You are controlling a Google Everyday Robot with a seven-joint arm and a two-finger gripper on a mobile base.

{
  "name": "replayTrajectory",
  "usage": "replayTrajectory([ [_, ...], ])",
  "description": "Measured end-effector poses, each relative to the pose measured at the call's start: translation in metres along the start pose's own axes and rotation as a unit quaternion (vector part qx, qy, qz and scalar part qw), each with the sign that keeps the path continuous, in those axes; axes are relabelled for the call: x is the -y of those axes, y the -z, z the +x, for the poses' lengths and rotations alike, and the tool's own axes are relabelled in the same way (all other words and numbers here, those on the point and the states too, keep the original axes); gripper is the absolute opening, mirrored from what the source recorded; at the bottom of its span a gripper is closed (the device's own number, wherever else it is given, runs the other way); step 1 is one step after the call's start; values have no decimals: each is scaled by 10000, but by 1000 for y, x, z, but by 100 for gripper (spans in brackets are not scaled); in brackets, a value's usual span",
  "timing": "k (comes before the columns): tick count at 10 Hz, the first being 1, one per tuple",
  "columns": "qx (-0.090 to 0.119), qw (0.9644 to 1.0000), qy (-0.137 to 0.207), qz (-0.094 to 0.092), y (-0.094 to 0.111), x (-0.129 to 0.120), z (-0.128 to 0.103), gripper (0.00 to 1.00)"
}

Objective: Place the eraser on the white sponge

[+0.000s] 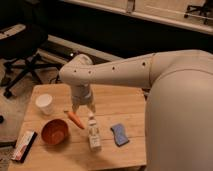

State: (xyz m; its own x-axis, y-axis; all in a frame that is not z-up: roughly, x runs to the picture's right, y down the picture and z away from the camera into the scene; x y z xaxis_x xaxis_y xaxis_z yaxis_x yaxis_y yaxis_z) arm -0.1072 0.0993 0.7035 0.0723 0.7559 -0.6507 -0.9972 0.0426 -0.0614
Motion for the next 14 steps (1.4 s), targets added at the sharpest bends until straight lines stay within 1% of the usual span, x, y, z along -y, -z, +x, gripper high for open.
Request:
replayTrajectory([
  [10, -6, 10000, 0, -5, 0, 0, 0, 65],
  [11, -24, 10000, -19, -72, 5, -6, 5, 65],
  [12, -29, 9998, -29, -194, 15, -20, 13, 65],
  [13, -37, 9993, -13, -363, 28, -39, 23, 65],
  [14, -59, 9983, 13, -579, 44, -63, 36, 65],
])
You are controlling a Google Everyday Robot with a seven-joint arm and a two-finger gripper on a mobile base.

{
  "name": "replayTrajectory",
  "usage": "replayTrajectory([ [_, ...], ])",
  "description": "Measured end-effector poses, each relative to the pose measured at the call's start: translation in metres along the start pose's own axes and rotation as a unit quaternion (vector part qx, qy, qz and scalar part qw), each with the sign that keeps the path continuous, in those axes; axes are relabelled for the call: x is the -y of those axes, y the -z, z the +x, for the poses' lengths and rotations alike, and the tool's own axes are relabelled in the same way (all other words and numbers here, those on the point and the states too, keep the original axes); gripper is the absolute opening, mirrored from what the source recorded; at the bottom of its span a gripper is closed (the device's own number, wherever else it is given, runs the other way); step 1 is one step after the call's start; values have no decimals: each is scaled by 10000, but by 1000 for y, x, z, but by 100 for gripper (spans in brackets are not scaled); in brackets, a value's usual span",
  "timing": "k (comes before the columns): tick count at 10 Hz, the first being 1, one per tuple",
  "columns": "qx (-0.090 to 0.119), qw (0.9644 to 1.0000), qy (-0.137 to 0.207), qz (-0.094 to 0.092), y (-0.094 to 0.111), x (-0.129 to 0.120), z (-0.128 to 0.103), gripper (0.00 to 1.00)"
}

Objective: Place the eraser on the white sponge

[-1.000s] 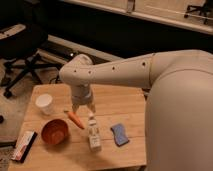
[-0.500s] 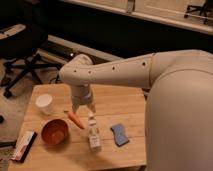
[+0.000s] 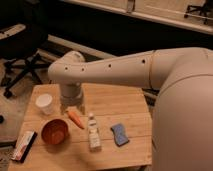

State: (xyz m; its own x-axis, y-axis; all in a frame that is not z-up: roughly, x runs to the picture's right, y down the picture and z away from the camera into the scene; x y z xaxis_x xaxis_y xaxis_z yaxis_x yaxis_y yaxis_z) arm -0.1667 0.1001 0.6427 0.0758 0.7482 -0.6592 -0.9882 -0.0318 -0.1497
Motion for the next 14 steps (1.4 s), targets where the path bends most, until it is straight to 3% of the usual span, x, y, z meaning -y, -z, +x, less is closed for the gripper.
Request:
replayTrajectory([
  [2, -86, 9997, 74, -237, 17, -42, 22, 65],
  [3, -125, 9995, 165, -246, 21, -66, 32, 65],
  [8, 94, 9977, 664, -14, 27, -170, 45, 65],
  [10, 136, 9973, 722, 49, 15, -206, 43, 65],
  [12, 125, 9972, 730, 40, -11, -242, 42, 65],
  [14, 65, 9971, 755, 29, -32, -258, 43, 65],
])
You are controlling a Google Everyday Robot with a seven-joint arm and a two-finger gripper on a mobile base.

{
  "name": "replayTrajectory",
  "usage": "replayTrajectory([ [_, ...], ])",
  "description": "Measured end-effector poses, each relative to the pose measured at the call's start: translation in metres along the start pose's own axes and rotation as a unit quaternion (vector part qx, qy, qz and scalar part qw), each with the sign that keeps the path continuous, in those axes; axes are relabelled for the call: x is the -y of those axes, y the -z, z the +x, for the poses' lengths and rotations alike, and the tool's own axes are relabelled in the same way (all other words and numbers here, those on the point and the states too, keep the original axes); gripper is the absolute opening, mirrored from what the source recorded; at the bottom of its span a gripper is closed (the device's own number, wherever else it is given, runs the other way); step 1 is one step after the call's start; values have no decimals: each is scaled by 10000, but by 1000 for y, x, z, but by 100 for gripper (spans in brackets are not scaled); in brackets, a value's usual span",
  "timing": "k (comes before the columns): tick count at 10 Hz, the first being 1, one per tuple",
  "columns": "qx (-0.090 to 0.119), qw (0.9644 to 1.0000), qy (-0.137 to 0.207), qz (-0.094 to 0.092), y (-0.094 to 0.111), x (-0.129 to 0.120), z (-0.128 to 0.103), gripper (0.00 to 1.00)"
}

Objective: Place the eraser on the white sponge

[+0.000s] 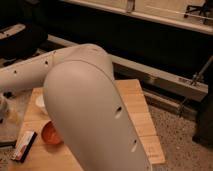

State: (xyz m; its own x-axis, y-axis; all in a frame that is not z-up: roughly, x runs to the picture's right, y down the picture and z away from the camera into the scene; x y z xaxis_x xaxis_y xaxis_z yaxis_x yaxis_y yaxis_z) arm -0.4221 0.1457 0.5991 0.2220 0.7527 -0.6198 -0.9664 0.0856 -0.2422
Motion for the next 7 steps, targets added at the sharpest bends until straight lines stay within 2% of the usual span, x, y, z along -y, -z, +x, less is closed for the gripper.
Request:
replayTrajectory([
  [7, -4, 10000, -6, 3, 0, 0, -1, 65],
])
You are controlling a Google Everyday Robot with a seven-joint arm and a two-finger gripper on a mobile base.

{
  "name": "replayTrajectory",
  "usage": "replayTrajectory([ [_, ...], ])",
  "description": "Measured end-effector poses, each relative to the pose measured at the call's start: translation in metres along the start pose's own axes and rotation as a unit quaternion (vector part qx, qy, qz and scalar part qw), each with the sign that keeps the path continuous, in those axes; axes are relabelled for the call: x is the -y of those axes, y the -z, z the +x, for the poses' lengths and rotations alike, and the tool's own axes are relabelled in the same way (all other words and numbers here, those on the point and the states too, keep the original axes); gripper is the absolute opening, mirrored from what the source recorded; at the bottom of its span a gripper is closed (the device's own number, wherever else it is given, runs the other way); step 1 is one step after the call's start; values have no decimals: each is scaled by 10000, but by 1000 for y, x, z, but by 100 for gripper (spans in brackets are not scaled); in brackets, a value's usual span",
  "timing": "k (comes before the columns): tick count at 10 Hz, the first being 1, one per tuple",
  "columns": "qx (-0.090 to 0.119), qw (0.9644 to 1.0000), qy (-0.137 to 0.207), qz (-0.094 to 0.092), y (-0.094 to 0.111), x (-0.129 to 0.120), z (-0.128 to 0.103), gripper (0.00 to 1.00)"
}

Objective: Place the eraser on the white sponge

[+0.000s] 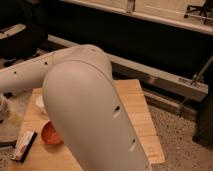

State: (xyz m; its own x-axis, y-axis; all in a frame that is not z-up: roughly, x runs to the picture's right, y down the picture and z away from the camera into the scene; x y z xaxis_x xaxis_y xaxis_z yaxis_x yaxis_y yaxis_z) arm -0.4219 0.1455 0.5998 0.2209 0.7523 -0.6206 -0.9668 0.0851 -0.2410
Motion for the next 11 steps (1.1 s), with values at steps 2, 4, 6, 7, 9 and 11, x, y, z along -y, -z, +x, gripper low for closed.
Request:
replayTrajectory([
  [2, -1, 10000, 2, 0, 0, 0, 0, 65],
  [4, -5, 10000, -3, -2, 0, 0, 0, 65],
  [6, -99, 9999, -138, 32, 9, 17, -5, 65],
  [7, -163, 9994, -278, 92, 17, 38, -14, 65],
  [9, -370, 9987, -308, 136, 24, 57, -23, 65],
  [11, -552, 9981, -246, 108, 19, 62, -31, 65],
])
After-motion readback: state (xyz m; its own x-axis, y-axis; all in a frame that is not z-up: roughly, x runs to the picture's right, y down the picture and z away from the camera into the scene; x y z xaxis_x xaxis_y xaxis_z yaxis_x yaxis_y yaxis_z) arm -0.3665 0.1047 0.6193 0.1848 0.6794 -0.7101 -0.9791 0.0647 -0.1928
